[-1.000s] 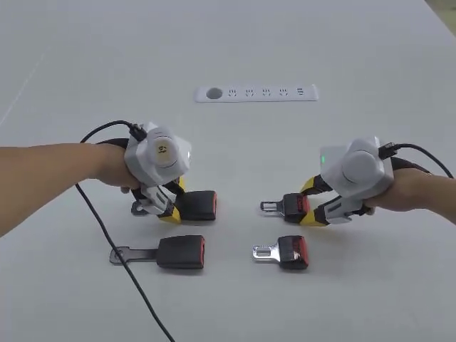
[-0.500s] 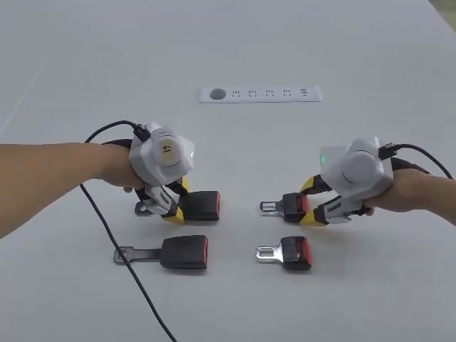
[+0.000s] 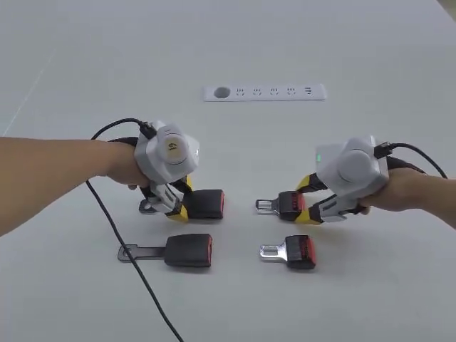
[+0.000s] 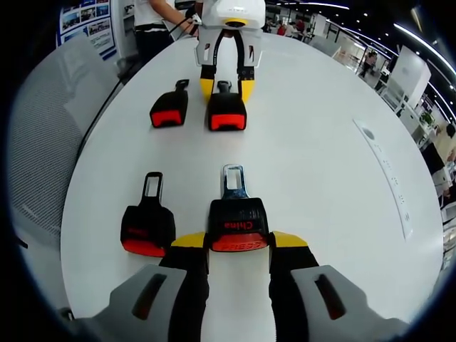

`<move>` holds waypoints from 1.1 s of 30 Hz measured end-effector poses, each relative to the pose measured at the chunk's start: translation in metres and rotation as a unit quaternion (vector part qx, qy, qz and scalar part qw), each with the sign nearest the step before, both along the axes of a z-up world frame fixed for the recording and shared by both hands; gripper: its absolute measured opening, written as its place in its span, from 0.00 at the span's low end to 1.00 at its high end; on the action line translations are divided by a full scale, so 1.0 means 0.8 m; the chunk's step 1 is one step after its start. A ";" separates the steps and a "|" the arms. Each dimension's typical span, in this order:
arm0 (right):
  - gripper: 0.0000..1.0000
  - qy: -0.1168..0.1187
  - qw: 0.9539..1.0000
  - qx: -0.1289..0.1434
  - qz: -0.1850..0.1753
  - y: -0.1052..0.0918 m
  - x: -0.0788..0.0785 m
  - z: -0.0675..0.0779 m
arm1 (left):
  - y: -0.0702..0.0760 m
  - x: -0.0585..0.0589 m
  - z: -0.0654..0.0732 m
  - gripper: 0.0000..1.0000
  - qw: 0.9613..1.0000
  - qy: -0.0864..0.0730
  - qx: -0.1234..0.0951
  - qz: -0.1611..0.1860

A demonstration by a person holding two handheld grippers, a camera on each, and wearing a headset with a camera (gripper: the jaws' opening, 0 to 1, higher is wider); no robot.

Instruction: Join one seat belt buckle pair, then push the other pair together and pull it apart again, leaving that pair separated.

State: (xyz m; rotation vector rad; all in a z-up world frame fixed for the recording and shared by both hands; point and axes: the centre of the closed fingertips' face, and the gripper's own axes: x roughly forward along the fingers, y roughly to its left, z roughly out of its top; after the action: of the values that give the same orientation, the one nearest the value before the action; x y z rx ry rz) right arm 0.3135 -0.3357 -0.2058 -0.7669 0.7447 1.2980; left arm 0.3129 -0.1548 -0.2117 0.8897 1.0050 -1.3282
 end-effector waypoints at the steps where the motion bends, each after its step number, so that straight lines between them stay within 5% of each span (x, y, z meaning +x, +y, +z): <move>1: 0.30 0.001 1.000 0.001 0.001 0.002 -0.001 0.000 | 0.001 0.001 -0.001 0.30 1.000 0.000 0.000 0.000; 33: 0.30 0.009 1.000 0.011 0.028 0.073 0.002 0.003 | -0.002 -0.002 0.000 0.30 1.000 -0.001 0.006 0.005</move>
State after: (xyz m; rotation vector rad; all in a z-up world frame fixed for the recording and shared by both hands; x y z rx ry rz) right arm 0.3152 -0.2772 -0.2032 -0.7637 0.7264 1.3631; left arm 0.3112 -0.1562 -0.2117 0.8945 1.0164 -1.3143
